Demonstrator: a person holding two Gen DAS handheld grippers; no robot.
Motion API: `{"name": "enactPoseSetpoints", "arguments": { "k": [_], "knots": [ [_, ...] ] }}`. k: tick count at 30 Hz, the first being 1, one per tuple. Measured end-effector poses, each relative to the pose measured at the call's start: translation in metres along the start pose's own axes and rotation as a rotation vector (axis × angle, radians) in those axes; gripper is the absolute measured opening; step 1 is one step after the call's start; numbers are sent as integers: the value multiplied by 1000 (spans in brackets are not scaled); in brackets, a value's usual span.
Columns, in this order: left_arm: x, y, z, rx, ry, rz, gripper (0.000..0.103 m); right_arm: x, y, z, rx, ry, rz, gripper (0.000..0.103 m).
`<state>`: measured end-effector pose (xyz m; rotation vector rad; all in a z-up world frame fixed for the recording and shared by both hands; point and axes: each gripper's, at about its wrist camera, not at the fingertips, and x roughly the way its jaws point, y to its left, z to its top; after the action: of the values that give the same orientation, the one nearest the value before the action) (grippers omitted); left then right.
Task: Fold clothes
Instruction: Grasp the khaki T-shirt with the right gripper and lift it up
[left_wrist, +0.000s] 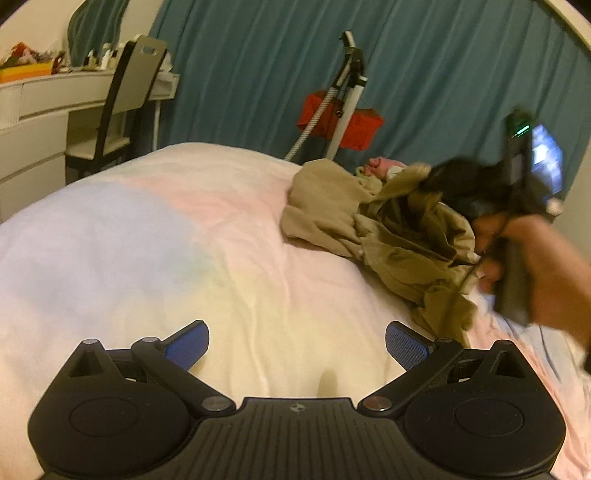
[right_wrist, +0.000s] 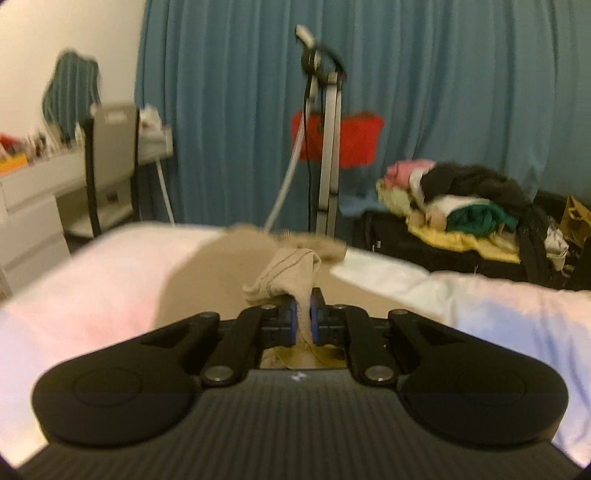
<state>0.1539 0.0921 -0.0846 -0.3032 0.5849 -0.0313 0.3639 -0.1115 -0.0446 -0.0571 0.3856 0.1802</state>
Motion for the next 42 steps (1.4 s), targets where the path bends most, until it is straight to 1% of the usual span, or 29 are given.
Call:
{"name": "enactPoseSetpoints", "arguments": {
  "k": [3,5,8,11,14,17,19,22,25,26,28,31,33,36,37,39,42],
  "knots": [
    [-9,-11,-2,14,-13,-31,103,-54,-8,16,17,-73,20,10],
    [-18,-20,-3,25,-29,-59,102,-98,-13,20,27,-120,30,10],
    [-33,-33,-7,54,-61,-79,103,-164,-20,21,45,-186,49,9],
    [-46,-43,-10,46,-66,-131,103,-228,-21,10,67,-238,74,9],
    [-60,-55,-17,29,-66,-193,103,-277,-16,-6,69,-269,97,9],
    [-74,-70,-28,38,-48,-270,103,-310,-10,-24,71,-291,114,9],
    [-82,-83,-39,81,-27,-309,103,-331,-7,-36,73,-306,126,9],
    [-89,-106,-57,176,-13,-346,103,-350,-9,-48,90,-323,159,9],
    [-82,-127,-66,230,-10,-350,103,-363,-19,-53,129,-340,210,9],
    [-79,-134,-66,236,1,-353,103,-367,-23,-54,145,-345,229,9],
    [-76,-144,-67,236,3,-398,103,-376,-31,-55,176,-355,272,9],
    [-75,-155,-67,214,-56,-453,103,-389,-46,-60,201,-385,330,9],
    [-77,-160,-65,197,-132,-421,103,-391,-56,-67,212,-393,338,9],
    [-70,-157,-63,171,-200,-292,103,-382,-69,-75,215,-394,307,9],
    [-66,-154,-62,158,-212,-252,103,-377,-71,-77,207,-392,286,9],
    [-58,-143,-57,126,-206,-191,103,-366,-76,-81,193,-382,248,9],
    [-49,-136,-51,115,-185,-79,103,-348,-80,-86,194,-324,211,9]
  ]
}}
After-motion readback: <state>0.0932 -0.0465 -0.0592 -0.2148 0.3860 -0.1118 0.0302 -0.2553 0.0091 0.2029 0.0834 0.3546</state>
